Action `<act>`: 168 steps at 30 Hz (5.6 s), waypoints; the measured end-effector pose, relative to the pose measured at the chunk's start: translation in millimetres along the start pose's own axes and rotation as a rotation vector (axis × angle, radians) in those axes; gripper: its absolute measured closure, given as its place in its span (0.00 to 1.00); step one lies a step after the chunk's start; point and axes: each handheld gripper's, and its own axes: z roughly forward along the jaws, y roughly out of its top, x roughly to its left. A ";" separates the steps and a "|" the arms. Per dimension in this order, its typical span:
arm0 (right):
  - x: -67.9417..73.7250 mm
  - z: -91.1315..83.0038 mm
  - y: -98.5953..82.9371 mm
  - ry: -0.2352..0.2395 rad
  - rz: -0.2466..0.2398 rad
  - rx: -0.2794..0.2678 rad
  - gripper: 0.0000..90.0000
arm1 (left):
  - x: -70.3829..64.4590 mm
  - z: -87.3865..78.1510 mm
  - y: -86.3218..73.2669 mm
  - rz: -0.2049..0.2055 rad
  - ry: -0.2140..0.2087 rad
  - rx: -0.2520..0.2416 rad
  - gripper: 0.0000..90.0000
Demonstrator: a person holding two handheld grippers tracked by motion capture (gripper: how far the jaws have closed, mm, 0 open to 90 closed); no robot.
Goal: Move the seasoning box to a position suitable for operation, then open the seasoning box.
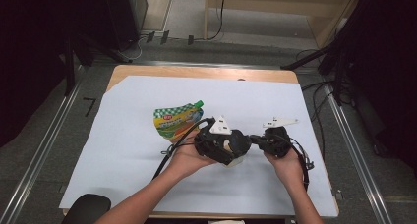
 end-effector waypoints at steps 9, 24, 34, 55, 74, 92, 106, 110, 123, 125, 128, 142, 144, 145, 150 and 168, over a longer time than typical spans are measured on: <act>-0.1 -0.4 -0.6 0.008 0.007 -0.006 1.00 | -1.0 -2.4 10.9 -0.008 -0.003 0.025 0.21; 2.5 -0.3 -3.4 0.023 0.008 -0.001 1.00 | -5.8 -8.3 27.4 0.040 -0.109 0.010 0.63; 2.8 -1.6 -5.1 0.032 0.020 -0.006 1.00 | -4.3 -1.0 36.0 0.036 -0.177 0.011 0.76; 4.5 -2.9 -6.8 0.032 0.029 -0.010 1.00 | 2.0 13.3 45.1 0.021 -0.270 0.049 0.85; 5.6 -4.2 -7.9 0.029 0.037 -0.019 1.00 | 4.3 13.1 44.8 0.010 -0.311 0.052 0.93; 29.1 -42.7 -26.5 0.036 0.048 -0.054 0.96 | 19.5 -26.4 30.5 -0.053 -0.349 0.076 0.60; 71.9 -48.0 -26.4 0.156 -0.022 -0.089 0.78 | 35.1 -78.7 19.4 -0.064 -0.271 0.047 0.53; 84.1 -42.3 -22.3 0.177 -0.051 -0.070 0.75 | 40.3 -96.4 18.2 -0.072 -0.254 0.028 0.53; 113.4 -20.3 -15.2 0.250 -0.108 -0.032 0.62 | 66.7 -141.6 10.5 -0.119 -0.158 -0.012 0.50; 116.5 -18.1 -14.9 0.259 -0.120 -0.027 0.62 | 69.4 -146.3 9.3 -0.124 -0.142 -0.017 0.50; 121.1 -14.8 -14.1 0.273 -0.139 -0.022 0.64 | 73.6 -151.9 7.0 -0.133 -0.133 -0.025 0.49; 132.1 -5.3 -11.2 0.300 -0.175 -0.003 0.63 | 87.2 -186.3 -0.9 -0.164 -0.073 -0.072 0.49; 134.1 -3.9 -11.0 0.304 -0.180 0.003 0.63 | 89.1 -192.9 -3.1 -0.173 -0.064 -0.084 0.49; 134.7 -3.2 -10.8 0.306 -0.187 0.005 0.63 | 90.4 -196.0 -4.2 -0.175 -0.058 -0.086 0.49; 136.8 -1.4 -10.6 0.313 -0.193 0.011 0.63 | 96.6 -205.8 -10.1 -0.192 -0.032 -0.092 0.47; 141.8 3.3 -3.5 0.328 -0.190 -0.005 0.61 | 114.0 -183.7 -49.1 -0.220 -0.011 -0.045 0.42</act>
